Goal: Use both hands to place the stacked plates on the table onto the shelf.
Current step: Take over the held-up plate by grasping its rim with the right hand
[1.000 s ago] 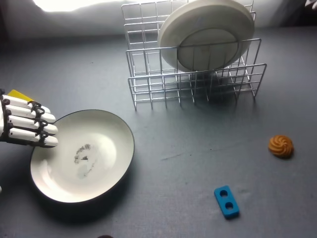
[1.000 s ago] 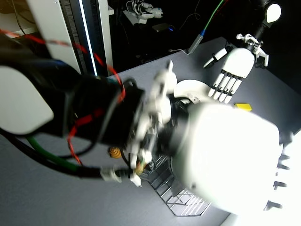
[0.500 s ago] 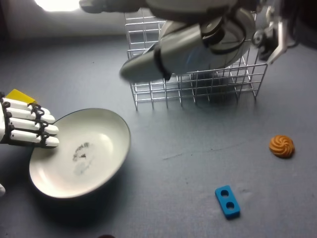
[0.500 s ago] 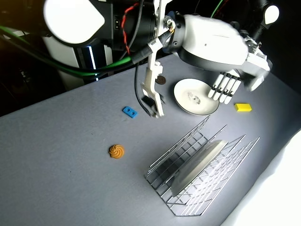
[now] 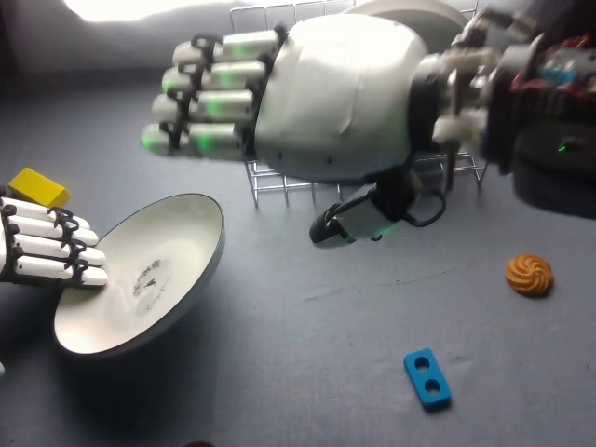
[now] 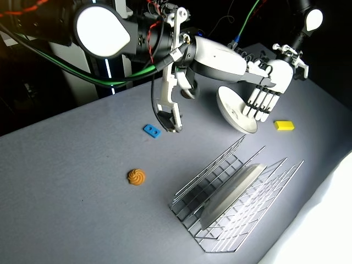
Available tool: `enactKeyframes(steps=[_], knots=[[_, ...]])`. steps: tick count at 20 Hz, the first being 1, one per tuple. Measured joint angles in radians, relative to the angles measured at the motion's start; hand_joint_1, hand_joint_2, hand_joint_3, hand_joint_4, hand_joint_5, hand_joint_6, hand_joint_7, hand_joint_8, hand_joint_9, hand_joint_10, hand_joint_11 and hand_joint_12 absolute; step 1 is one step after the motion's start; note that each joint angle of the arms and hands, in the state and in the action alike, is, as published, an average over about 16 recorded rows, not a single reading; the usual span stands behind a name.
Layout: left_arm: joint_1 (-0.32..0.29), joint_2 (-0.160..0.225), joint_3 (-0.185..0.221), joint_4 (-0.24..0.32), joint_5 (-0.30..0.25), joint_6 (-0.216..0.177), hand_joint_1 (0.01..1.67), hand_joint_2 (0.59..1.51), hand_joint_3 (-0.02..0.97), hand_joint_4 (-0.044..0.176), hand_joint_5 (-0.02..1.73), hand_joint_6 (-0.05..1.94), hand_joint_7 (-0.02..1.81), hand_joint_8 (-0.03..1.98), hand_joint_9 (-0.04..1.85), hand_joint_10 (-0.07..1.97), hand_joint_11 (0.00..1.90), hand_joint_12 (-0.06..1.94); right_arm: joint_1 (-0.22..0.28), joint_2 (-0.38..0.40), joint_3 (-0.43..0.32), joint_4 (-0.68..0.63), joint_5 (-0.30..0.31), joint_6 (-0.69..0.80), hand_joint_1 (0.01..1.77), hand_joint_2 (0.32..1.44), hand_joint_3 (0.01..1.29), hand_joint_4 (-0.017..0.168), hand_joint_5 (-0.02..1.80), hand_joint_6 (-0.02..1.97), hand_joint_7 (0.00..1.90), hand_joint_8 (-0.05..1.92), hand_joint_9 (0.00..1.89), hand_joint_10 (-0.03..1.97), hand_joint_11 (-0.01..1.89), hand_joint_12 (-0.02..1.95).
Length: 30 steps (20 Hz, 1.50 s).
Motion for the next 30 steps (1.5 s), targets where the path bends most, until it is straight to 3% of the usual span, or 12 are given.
enactKeyframes(steps=[5, 9, 24, 30], knots=[[0.003, -0.001, 0.000, 0.000, -0.003, 0.000, 0.02, 1.125, 0.020, 0.000, 0.01, 0.00, -0.01, -0.02, -0.01, -0.03, 0.02, 0.01, -0.049, -0.074, 0.032, 0.129, 0.010, -0.171, 1.03, 0.91, 0.01, 0.002, 0.02, 0.02, 0.01, 0.01, 0.02, 0.00, 0.01, 0.00], [0.004, -0.001, 0.000, 0.000, -0.005, 0.000, 0.02, 1.125, 0.020, -0.001, 0.01, 0.00, -0.01, -0.02, -0.01, -0.03, 0.02, 0.01, -0.080, -0.137, 0.067, 0.213, 0.010, -0.230, 1.12, 0.93, 0.01, 0.002, 0.02, 0.02, 0.02, 0.01, 0.02, 0.00, 0.01, 0.00], [0.004, -0.002, 0.000, 0.002, -0.008, 0.000, 0.02, 1.125, 0.021, -0.002, 0.01, 0.00, -0.01, -0.02, -0.01, -0.03, 0.02, 0.01, -0.179, -0.350, 0.239, 0.328, 0.029, -0.272, 1.18, 0.96, 0.01, 0.003, 0.02, 0.02, 0.02, 0.01, 0.02, 0.00, 0.02, 0.00], [0.004, -0.003, 0.000, 0.002, -0.008, 0.000, 0.02, 1.125, 0.021, -0.004, 0.01, 0.00, -0.01, -0.02, -0.01, -0.03, 0.02, 0.01, -0.188, -0.419, 0.311, 0.336, 0.040, -0.276, 1.19, 1.00, 0.01, 0.003, 0.04, 0.02, 0.03, 0.01, 0.03, 0.00, 0.02, 0.16]])
